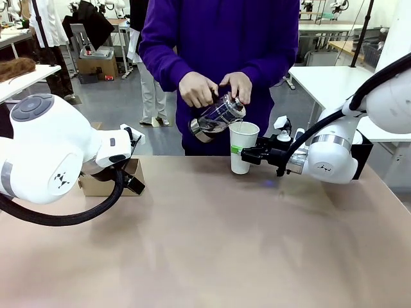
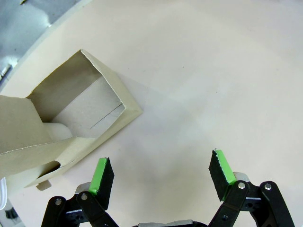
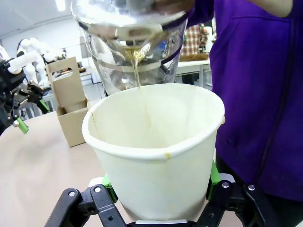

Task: Pour a drink into a cup and package it in a carrier.
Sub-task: When a person places the Paper Cup Lid on the 600 ml Paper Cup , lift the 600 ml Paper Cup.

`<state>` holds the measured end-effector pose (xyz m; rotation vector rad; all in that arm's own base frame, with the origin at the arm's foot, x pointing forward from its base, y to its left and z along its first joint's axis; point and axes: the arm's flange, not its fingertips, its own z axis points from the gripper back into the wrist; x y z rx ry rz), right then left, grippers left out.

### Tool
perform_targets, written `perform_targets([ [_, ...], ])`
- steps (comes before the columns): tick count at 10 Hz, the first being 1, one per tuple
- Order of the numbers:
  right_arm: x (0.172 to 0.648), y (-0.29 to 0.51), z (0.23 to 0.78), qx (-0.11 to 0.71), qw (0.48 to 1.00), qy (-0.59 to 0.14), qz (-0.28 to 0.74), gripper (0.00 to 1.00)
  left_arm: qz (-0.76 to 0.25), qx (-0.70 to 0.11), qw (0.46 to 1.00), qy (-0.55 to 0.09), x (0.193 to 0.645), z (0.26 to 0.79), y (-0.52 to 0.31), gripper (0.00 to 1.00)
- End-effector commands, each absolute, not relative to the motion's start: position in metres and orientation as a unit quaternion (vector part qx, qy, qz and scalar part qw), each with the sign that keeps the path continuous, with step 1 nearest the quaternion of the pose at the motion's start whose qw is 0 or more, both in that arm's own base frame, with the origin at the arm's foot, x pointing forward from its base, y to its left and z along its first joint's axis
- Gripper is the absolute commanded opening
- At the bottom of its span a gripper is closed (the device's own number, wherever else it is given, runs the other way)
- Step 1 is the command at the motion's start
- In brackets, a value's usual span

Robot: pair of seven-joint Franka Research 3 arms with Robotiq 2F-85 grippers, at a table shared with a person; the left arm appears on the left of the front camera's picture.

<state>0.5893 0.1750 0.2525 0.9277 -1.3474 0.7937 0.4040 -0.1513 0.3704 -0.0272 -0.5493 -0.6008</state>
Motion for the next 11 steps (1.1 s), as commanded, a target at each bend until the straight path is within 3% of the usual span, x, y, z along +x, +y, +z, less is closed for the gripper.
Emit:
perform_targets([
  [1, 0.5866, 0.1753, 0.2575, 0.402, 0.614, -0.587, 0.343, 0.8, -0.293, -0.014, 0.918, -0.267, 0.4037, 0.3706, -0.1514, 1.0],
  [11, 0.5866, 0.1753, 0.2575, 0.402, 0.614, -0.587, 0.343, 0.8, -0.293, -0.014, 0.918, -0.267, 0.4037, 0.3706, -0.1514, 1.0],
])
